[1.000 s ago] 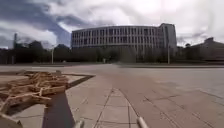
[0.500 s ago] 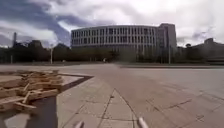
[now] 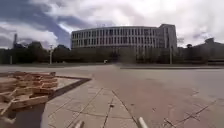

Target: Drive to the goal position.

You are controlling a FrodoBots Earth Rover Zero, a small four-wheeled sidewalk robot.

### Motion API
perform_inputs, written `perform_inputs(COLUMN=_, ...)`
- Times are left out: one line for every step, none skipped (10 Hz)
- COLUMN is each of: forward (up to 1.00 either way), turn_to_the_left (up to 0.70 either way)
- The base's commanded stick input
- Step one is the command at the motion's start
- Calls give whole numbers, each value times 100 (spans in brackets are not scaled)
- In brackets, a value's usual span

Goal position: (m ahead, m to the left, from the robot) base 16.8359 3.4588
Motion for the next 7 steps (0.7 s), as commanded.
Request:
perform_inputs(forward=70, turn_to_the_left=0)
perform_inputs(forward=70, turn_to_the_left=0)
perform_inputs(forward=70, turn_to_the_left=0)
perform_inputs(forward=70, turn_to_the_left=0)
perform_inputs(forward=70, turn_to_the_left=0)
perform_inputs(forward=70, turn_to_the_left=0)
perform_inputs(forward=70, turn_to_the_left=0)
